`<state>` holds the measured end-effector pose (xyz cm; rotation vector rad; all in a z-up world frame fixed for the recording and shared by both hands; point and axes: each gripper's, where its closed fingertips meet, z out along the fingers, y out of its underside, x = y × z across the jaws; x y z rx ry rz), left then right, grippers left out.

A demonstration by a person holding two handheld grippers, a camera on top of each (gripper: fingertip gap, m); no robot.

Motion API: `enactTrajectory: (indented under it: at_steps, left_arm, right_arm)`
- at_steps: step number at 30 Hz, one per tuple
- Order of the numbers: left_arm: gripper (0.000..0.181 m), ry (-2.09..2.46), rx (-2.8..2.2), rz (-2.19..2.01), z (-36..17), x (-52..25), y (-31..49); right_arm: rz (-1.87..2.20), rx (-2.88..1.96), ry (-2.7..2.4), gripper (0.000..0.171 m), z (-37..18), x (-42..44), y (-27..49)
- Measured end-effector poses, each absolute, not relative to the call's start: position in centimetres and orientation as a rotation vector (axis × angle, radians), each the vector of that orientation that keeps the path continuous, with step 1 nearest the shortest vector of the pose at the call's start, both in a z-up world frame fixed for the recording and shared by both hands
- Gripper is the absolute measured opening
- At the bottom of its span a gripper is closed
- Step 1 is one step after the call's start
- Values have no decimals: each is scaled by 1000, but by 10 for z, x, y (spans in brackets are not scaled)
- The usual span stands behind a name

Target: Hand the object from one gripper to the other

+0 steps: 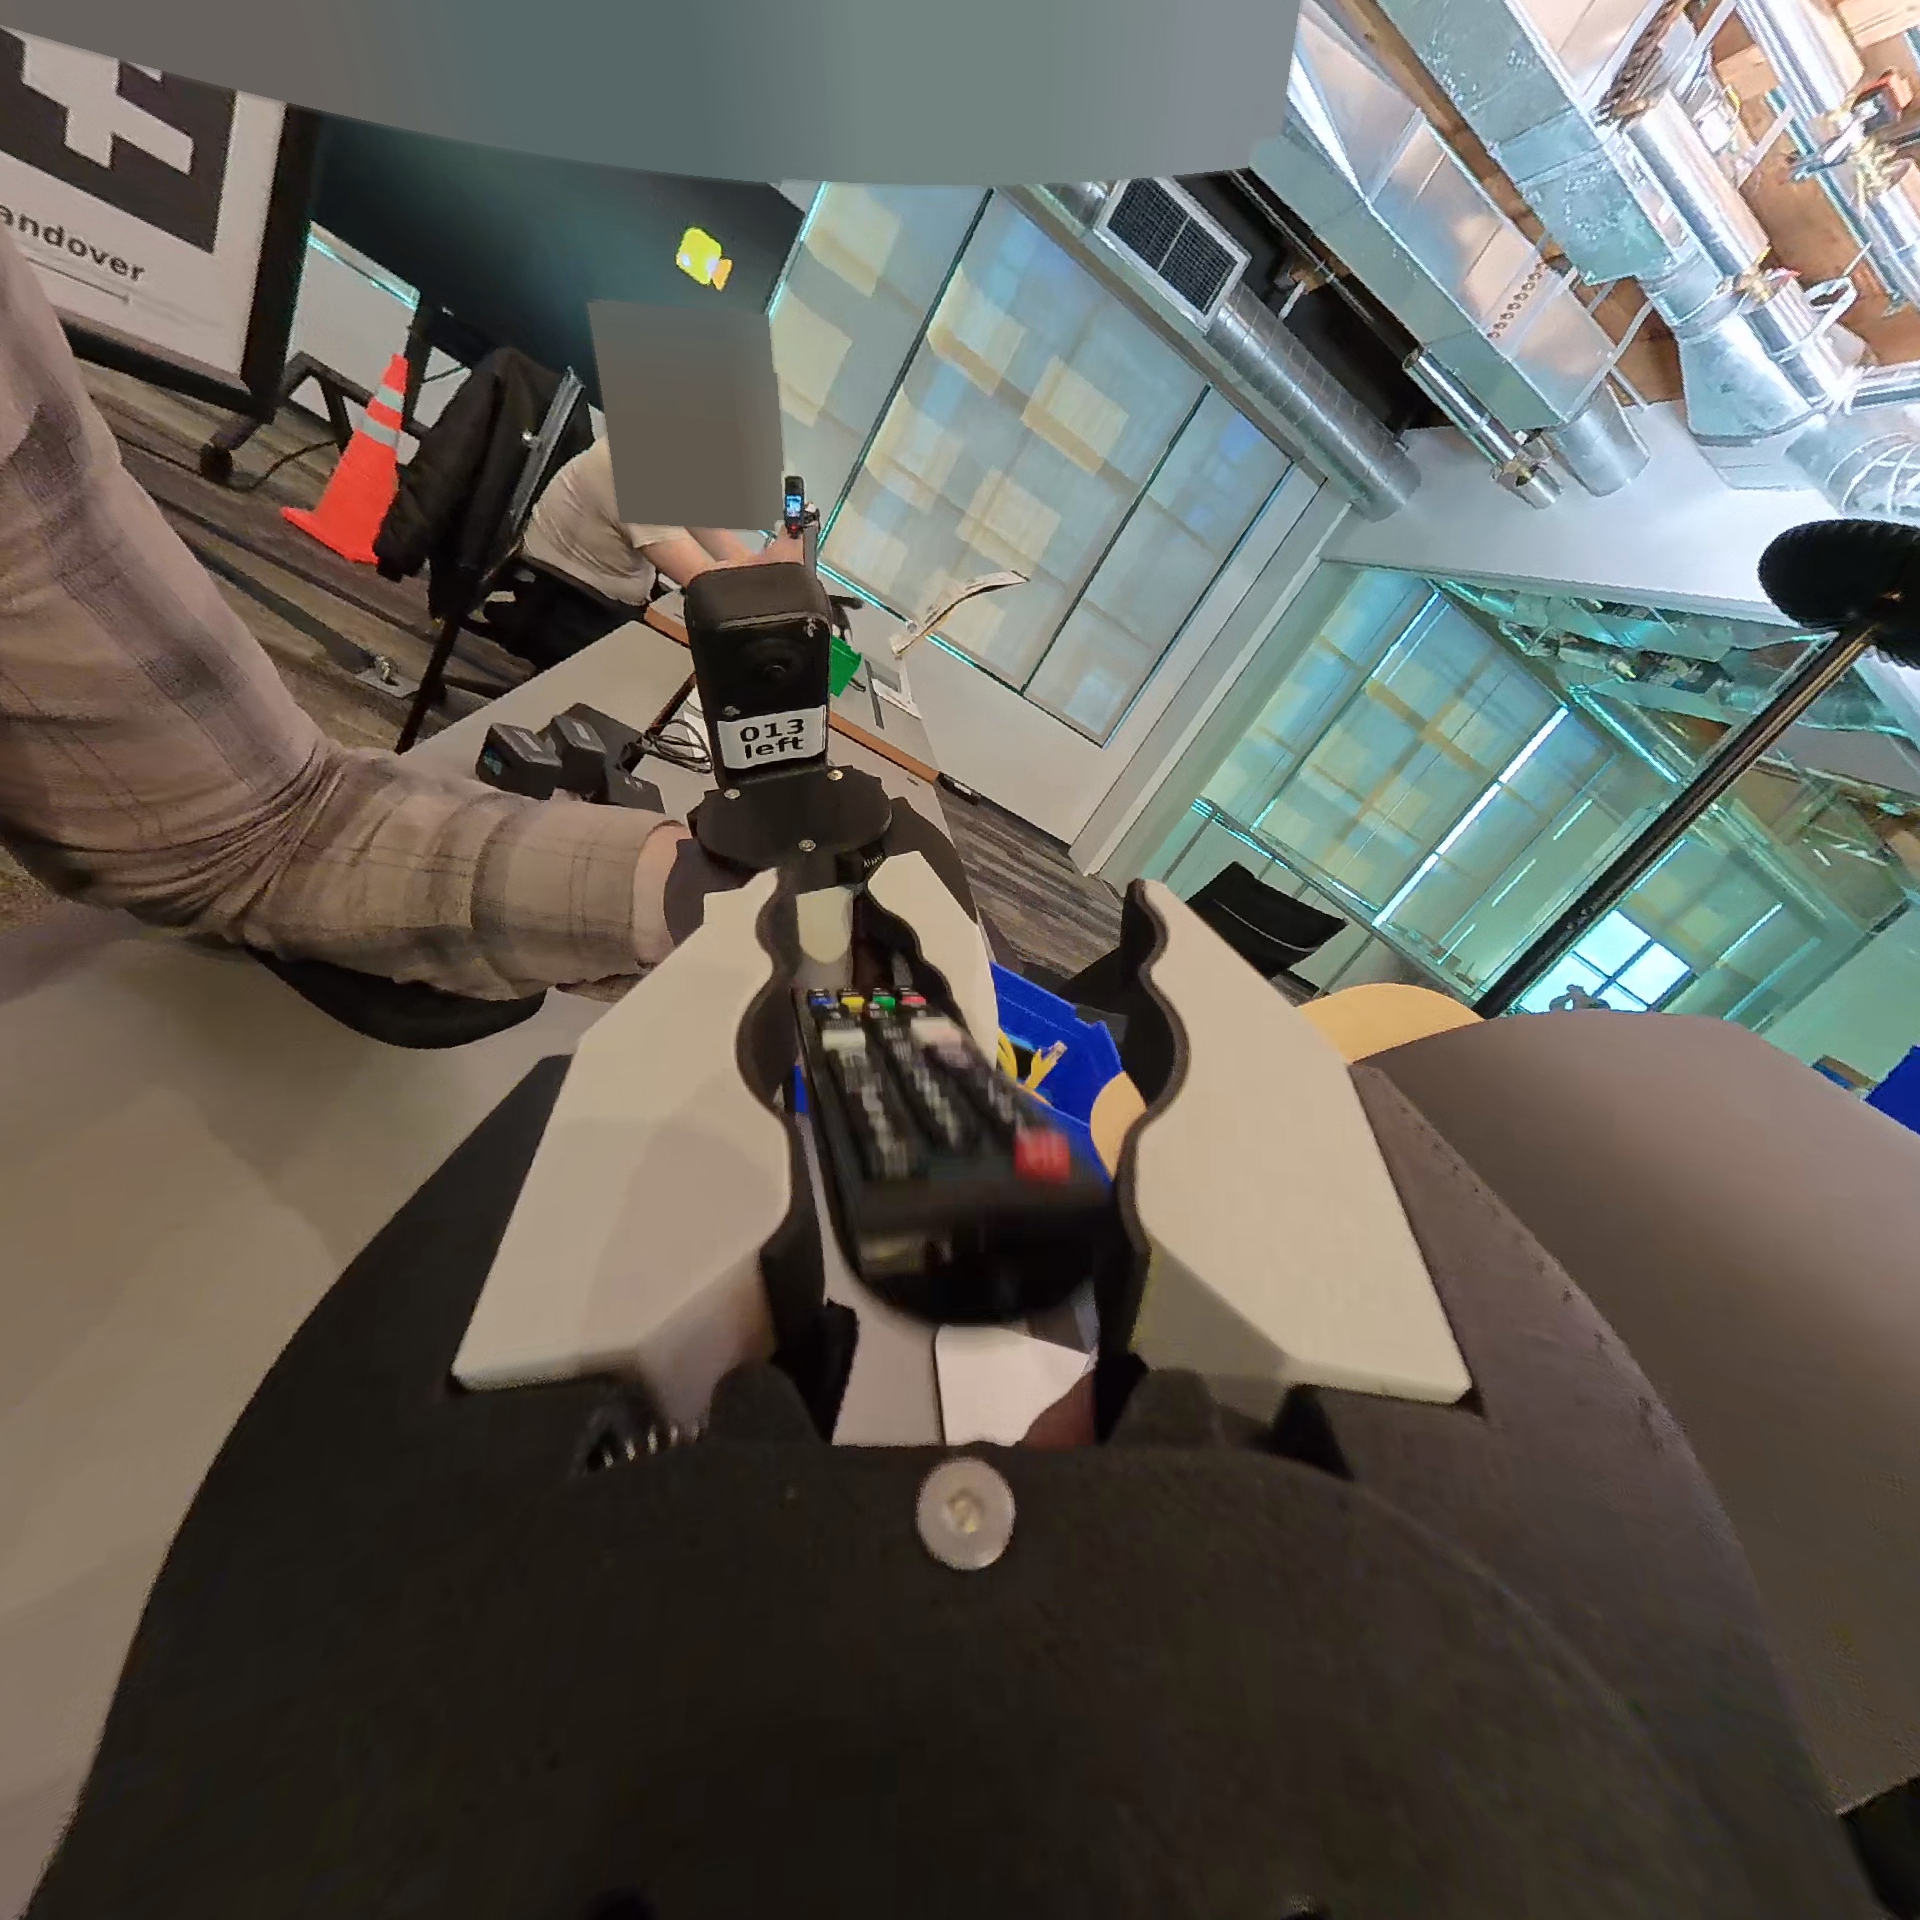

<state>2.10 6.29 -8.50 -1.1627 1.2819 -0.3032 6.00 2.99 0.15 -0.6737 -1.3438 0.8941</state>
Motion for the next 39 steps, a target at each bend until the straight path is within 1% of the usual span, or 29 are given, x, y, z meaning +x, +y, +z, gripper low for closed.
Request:
enactTrajectory:
  at_steps: [3, 7, 11, 14, 17, 20, 22, 24, 25, 26, 27, 29, 31, 32, 34, 35, 37, 38, 39]
  left_arm:
    - [56, 1287, -1162, -314, -86, 22, 62]
    - [9, 1294, -1231, -287, -99, 17, 71]
    - [9, 1421, -1289, -221, -127, 15, 73]
    - [9, 1425, -1307, -213, -136, 19, 78]
    - [9, 1407, -1327, -228, -132, 19, 78]
    - [9, 1365, -1318, -264, -119, 17, 75]
    - [9, 1344, -1293, -311, -108, 20, 68]
    - [9, 1344, -1260, -352, -98, 25, 58]
    - [9, 1346, -1248, -360, -94, 27, 53]
    - [9, 1353, -1237, -314, -92, 28, 53]
    - [9, 1376, -1230, -265, -93, 28, 51]
    - [12, 1352, -1208, -267, -85, 31, 47]
    - [41, 1308, -1193, -274, -74, 29, 48]
    - [52, 1288, -1185, -287, -69, 26, 48]
    - [66, 1220, -1171, -324, -59, 20, 52]
    - [69, 1188, -1174, -352, -57, 19, 55]
    - [68, 1142, -1160, -412, -53, 21, 56]
    - [62, 1112, -1143, -430, -51, 23, 58]
    - [53, 1111, -1133, -459, -52, 27, 56]
  right_arm:
    - [902, -701, -1347, 60, -3, 60, 35]
    - [845, -756, -1378, 58, -17, 57, 46]
    - [740, -833, -1463, 58, -40, 51, 57]
    - [640, -905, -1569, 57, -73, 42, 67]
    - [454, -993, -1718, 63, -119, 31, 83]
    - [352, -1029, -1825, 65, -158, 15, 89]
    - [343, -1029, -1847, 64, -175, 0, 89]
    - [305, -1008, -1847, 56, -187, -13, 91]
    - [295, -994, -1838, 42, -190, -18, 91]
    - [313, -995, -1825, 23, -191, -22, 89]
    - [348, -1008, -1810, 19, -190, -24, 89]
    - [405, -987, -1778, 18, -182, -24, 86]
    - [498, -1006, -1728, 18, -171, -21, 85]
    - [566, -1007, -1694, 18, -164, -20, 84]
    - [740, -995, -1621, 18, -147, -16, 77]
    - [817, -981, -1588, 18, -139, -15, 74]
    - [937, -931, -1551, 18, -129, -13, 64]
    - [980, -916, -1543, 18, -126, -13, 60]
    - [1004, -904, -1540, 18, -125, -14, 56]
